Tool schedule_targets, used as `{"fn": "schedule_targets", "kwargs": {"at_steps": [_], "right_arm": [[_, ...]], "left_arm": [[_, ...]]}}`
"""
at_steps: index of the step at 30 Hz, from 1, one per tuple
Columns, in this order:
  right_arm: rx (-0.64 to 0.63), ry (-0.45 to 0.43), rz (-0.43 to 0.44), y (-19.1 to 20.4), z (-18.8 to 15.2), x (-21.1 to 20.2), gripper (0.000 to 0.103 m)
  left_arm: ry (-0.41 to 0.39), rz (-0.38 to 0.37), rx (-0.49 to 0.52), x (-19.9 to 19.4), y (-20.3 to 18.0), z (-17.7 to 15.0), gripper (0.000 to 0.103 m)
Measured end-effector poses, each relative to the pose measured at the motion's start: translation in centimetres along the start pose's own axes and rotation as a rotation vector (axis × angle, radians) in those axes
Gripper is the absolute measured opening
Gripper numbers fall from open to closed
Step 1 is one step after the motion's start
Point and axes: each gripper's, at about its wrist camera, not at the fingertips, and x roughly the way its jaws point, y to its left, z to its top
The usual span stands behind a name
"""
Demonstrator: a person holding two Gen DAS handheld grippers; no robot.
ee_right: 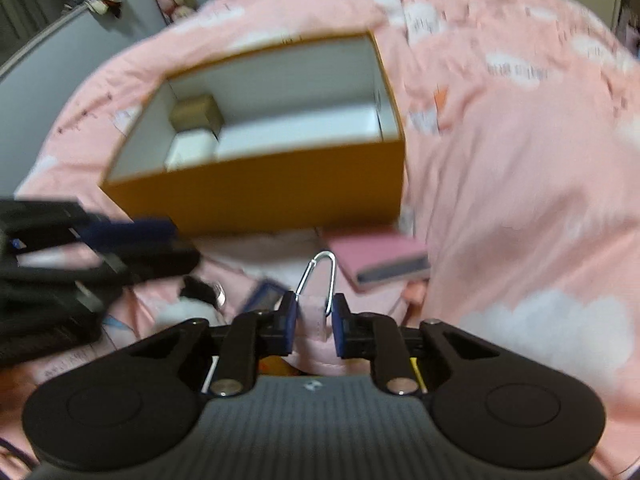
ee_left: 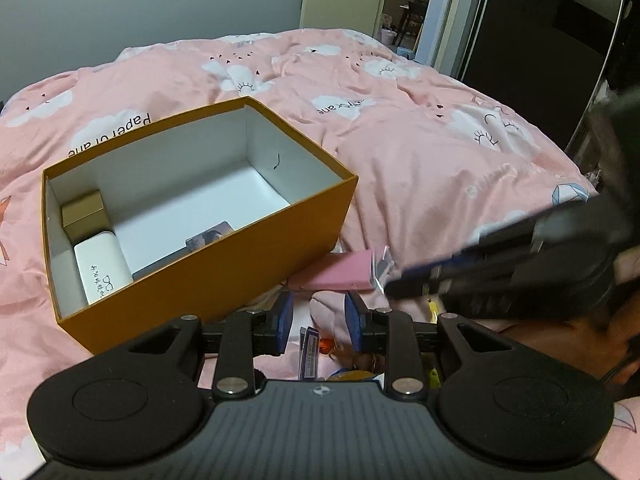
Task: Organize objects
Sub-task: 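Grasp the pink plush pouch with the left gripper while the right gripper reaches the pink wallet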
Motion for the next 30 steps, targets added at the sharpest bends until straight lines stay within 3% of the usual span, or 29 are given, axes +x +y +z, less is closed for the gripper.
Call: {"fn": "schedule_targets", "kwargs": {"at_steps": [6, 9, 11, 17, 22, 27, 30], "right_arm": [[-0.006, -0.086, 0.067, 0.4, 2.7, -1.7, 0.013], [0.001, -0.088, 0.067, 0.4, 3.6, -0.3, 0.013], [-0.002, -0.09, 0.064, 0.3, 3.8, 0.9, 0.013], [0.019, -0.123, 0.001, -0.4, 3.8, 2.7, 0.019], [0.066, -0.147, -0.023, -2.0, 4.1, 2.7, 0.019], [0.052, -0.06, -0.066, -3.3, 3.2, 3.7, 0.027], [0.008, 0.026, -0.064, -3.2, 2.3, 5.3, 0.033]], "left_arm": [[-0.013, -0.031, 0.026, -0.2, 0.0, -0.1, 0.033], [-0.006, -0.046, 0.033, 0.4, -0.1, -0.2, 0.045], [0.019, -0.049, 0.015, 1.1, 0.3, -0.3, 0.046], [0.059, -0.006, 0.006, 3.1, 1.1, -0.3, 0.047], [0.048, 0.088, 0.125, 5.0, 0.4, -0.3, 0.053], [0.053, 0.164, 0.139, 6.2, 0.9, -0.1, 0.053], [0.092, 0.147, 0.099, 6.2, 1.4, -0.4, 0.055]]}}
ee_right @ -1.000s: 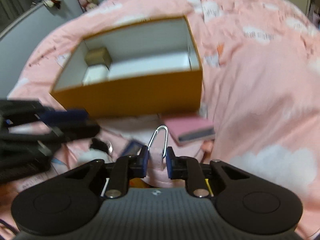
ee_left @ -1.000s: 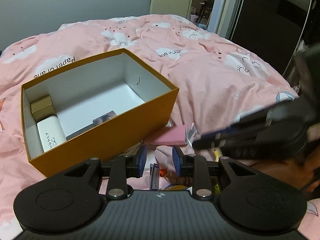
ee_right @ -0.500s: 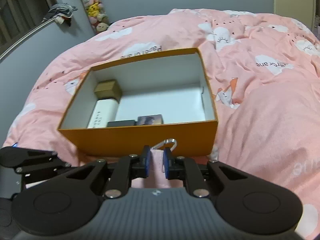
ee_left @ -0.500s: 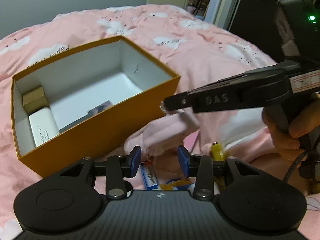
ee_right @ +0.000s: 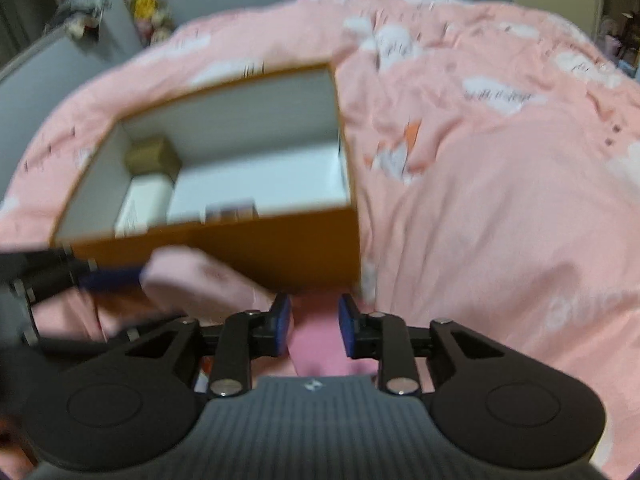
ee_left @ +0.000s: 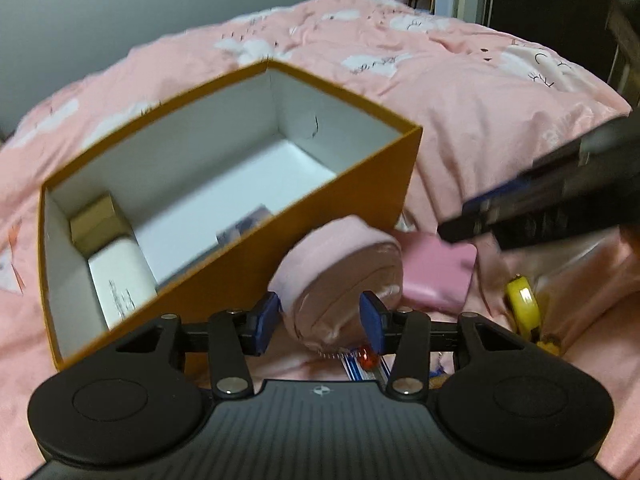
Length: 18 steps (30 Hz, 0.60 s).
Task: Organize objects
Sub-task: 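Grasp the pink plush pouch with the left gripper while the right gripper reaches the pink wallet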
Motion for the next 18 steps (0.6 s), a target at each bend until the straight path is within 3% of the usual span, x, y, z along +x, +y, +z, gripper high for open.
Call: {"fn": "schedule_targets", "kwargs": {"at_steps": [3, 6, 11, 18], "right_arm": [[-0.049, 0.061, -0.002, 0.4, -0.6, 1.5, 0.041], [-0.083, 0.099, -0.001, 0.0, -0.2, 2.6, 0.048], [-0.125, 0.18, 0.023, -1.6, 2.0, 5.2, 0.06], [-0.143, 0.285, 0.082, -2.8, 3.3, 9.5, 0.06]], "left_arm": [[0.036, -0.038, -0.049, 0.2, 0.7, -0.6, 0.062], [0.058, -0.056, -0.091, 0.8, 1.6, -0.9, 0.062], [-0.008, -0.082, -0.111, 1.3, 1.6, -0.7, 0.063], [-0.02, -0.082, -0.133, 2.8, 1.6, -0.8, 0.063]]}}
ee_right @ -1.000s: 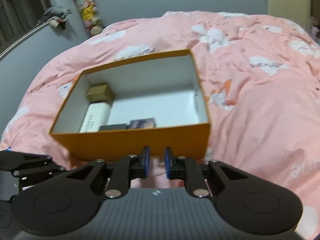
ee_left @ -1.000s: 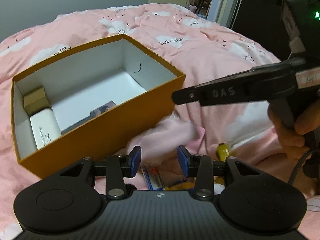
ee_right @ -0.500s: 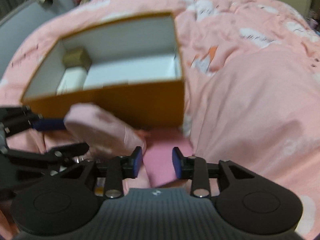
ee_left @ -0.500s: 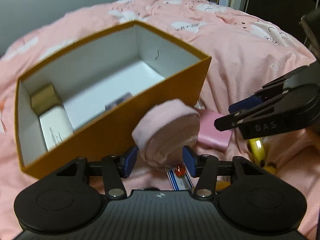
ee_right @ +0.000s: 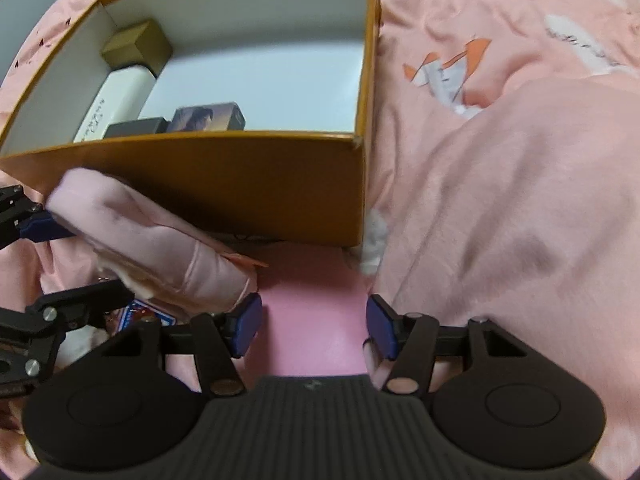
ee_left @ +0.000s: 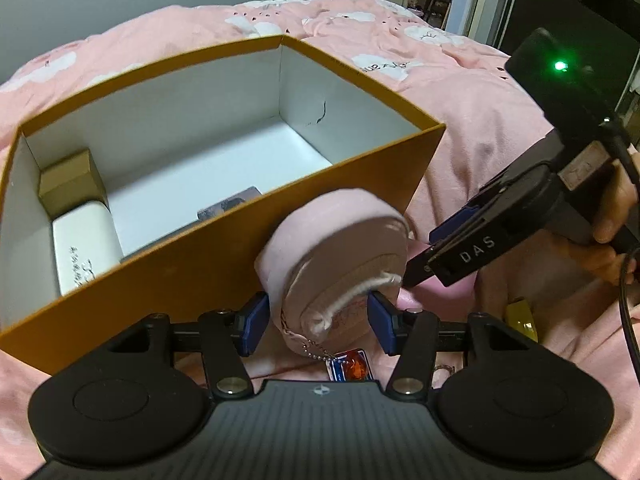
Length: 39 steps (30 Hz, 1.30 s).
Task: Organize objects
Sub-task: 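Grasp the pink plush pouch with the left gripper while the right gripper reaches the pink wallet, then lift the pink pouch with the left gripper while the right gripper lifts the pink wallet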
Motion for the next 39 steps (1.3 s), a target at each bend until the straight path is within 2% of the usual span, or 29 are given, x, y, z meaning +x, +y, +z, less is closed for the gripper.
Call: {"fn": "schedule_targets", "kwargs": {"at_steps": [4, 8, 10, 13, 14, 15, 20, 26, 30, 39], "right_arm": [[0.039, 0.024, 0.063, -1.3, 0.5, 1.4, 0.07], [0.107, 0.029, 0.136, -2.8, 0.5, 2.3, 0.072], [0.151, 0.026, 0.181, -3.6, 0.3, 2.8, 0.072], [0.175, 0.018, 0.207, -3.8, -0.1, 2.8, 0.065], [0.171, 0.013, 0.197, -3.5, -0.2, 2.4, 0.06], [0.175, 0.013, 0.194, -3.4, -0.3, 2.1, 0.057], [0.229, -0.003, 0.24, -3.0, -1.7, -0.2, 0.028], [0.21, -0.07, 0.2, -0.6, -3.6, -3.9, 0.023], [0.226, -0.122, 0.214, 0.3, -4.6, -6.2, 0.022], [0.157, -0.301, 0.177, 1.8, -4.3, -14.2, 0.021]], "left_arm": [[0.02, -0.017, -0.04, 1.2, 0.5, -0.1, 0.062], [0.01, -0.026, -0.08, 1.6, 0.9, 0.1, 0.062], [0.006, -0.029, -0.092, 1.3, 1.0, 0.1, 0.052], [0.01, -0.028, -0.116, 0.7, 1.4, 0.2, 0.039], [0.009, -0.036, -0.124, 0.4, 1.5, 0.2, 0.036], [0.007, -0.045, -0.13, 0.0, 1.6, 0.1, 0.034], [-0.007, -0.047, -0.155, -1.8, 1.9, 0.2, 0.031], [0.022, -0.059, -0.205, -3.8, 2.9, 0.6, 0.029], [0.026, -0.076, -0.225, -5.8, 3.3, 0.8, 0.029], [-0.024, -0.113, -0.208, -10.7, 3.6, 3.6, 0.029]]}}
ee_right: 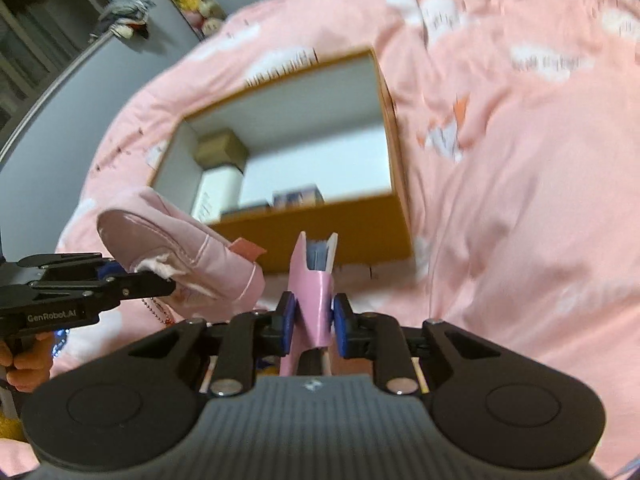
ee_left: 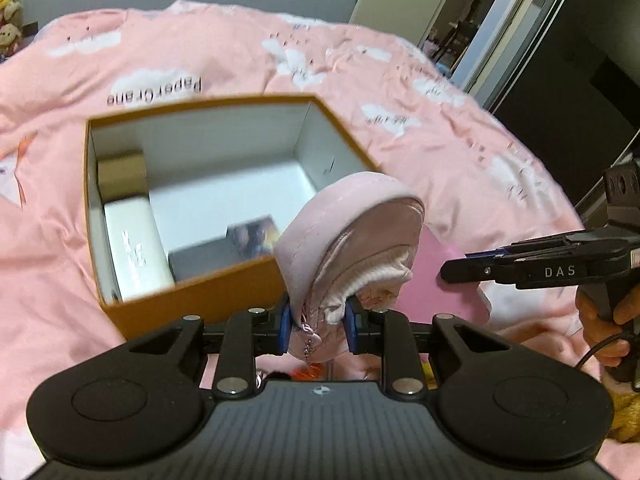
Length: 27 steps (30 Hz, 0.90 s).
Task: Organize objects
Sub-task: 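Lift the pink pouch with the left gripper while the right gripper lifts the pink wallet, then lower the pink wallet into the shoebox and open the right gripper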
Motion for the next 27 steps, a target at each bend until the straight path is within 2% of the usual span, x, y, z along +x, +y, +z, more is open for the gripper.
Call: {"fn": "schedule_targets", "kwargs": {"at_steps": [4, 7, 11, 14, 21, 27], "right_arm": [[-0.041, -0.109, -0.007, 1.3, 2.2, -2.8, 0.021], [-0.048, -0.214, -0.008, 1.8, 4.3, -4.5, 0.021], [-0.056, -0.283, -0.037, 2.0, 7.2, -3.5, 0.021], [-0.065, -0.255, -0.072, 2.1, 8.6, -0.3, 0.021], [-0.134, -0.064, -0.163, 2.2, 9.0, 9.4, 0.021], [-0.149, 0.054, -0.202, 2.1, 8.6, 13.8, 0.021]], "left_arm": [[-0.037, 0.003, 0.002, -1.8, 0.0, 2.8, 0.029], [-0.071, 0.05, 0.011, -2.4, 0.1, 5.1, 0.029], [-0.097, 0.07, -0.012, -1.7, 0.8, 7.5, 0.029], [-0.068, 0.094, -0.033, -0.1, 1.7, 8.3, 0.029], [0.001, 0.118, -0.086, 3.3, 4.2, 8.1, 0.029], [0.027, 0.096, -0.116, 4.8, 5.8, 7.7, 0.029]]}}
